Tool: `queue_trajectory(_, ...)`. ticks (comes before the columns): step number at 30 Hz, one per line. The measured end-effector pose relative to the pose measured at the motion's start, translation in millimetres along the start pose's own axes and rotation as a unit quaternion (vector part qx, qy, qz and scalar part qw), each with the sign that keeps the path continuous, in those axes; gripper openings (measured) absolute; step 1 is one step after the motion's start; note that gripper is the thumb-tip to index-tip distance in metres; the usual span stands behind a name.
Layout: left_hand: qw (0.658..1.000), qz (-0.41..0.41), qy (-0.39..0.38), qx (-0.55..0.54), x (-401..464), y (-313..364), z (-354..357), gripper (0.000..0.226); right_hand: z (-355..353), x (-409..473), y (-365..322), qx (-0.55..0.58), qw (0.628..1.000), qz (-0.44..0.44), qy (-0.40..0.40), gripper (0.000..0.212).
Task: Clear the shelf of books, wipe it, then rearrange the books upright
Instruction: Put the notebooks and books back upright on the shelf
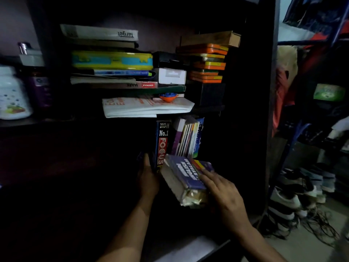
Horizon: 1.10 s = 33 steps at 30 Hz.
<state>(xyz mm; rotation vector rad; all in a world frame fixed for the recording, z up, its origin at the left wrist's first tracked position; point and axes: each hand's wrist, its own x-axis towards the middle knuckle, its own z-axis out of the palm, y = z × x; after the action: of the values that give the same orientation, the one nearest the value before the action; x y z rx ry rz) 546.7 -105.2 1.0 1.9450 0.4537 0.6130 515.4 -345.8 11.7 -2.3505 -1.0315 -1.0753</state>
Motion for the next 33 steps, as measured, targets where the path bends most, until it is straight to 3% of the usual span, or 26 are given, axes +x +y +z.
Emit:
queue_trajectory(4, 0.999, -0.006, -0.017, -0.034, 0, 0, 3, 0.087, -24, -10, -2, -0.118, 0.988, -0.008, -0.096, 0.050)
queue_trajectory(6, 0.999, -0.008, -0.013, -0.047, -2, 3, 3, 0.090, -29, -12, -6, -0.136, 0.967, -0.006, -0.214, 0.059)
queue_trajectory(10, 0.997, -0.002, -0.004, -0.073, -3, 4, 5, 0.089, -55, 14, -8, -0.046, 0.895, 0.037, -0.443, 0.087)
queue_trajectory(12, 0.997, -0.002, -0.002, -0.074, -2, 3, 6, 0.090, -69, 34, -8, 0.018, 0.871, 0.072, -0.485, 0.084)
queue_trajectory(14, 0.997, -0.002, -0.007, -0.073, -1, 3, 8, 0.093, -72, 59, -7, 0.122, 0.873, 0.165, -0.443, 0.068)
queue_trajectory(18, 0.998, 0.014, 0.007, -0.054, 4, -1, 12, 0.101, -25, 108, 15, 0.204, 0.892, 0.345, -0.209, 0.070)
queue_trajectory(22, 0.997, 0.029, -0.004, -0.067, 8, -3, 14, 0.101, 48, 142, 37, 0.343, 0.806, 0.476, -0.078, 0.081)
queue_trajectory(26, 0.998, 0.048, -0.004, -0.050, 13, -8, 21, 0.096, 90, 154, 22, 0.347, 0.799, 0.489, 0.044, 0.068)
queue_trajectory(28, 0.997, 0.056, 0.006, -0.058, 16, -11, 23, 0.099, 99, 157, 19, 0.345, 0.796, 0.495, 0.058, 0.073)
queue_trajectory(33, 0.996, 0.030, 0.029, -0.074, 19, -10, 22, 0.104, 154, 151, 60, 0.433, 0.721, 0.540, 0.046, 0.076)
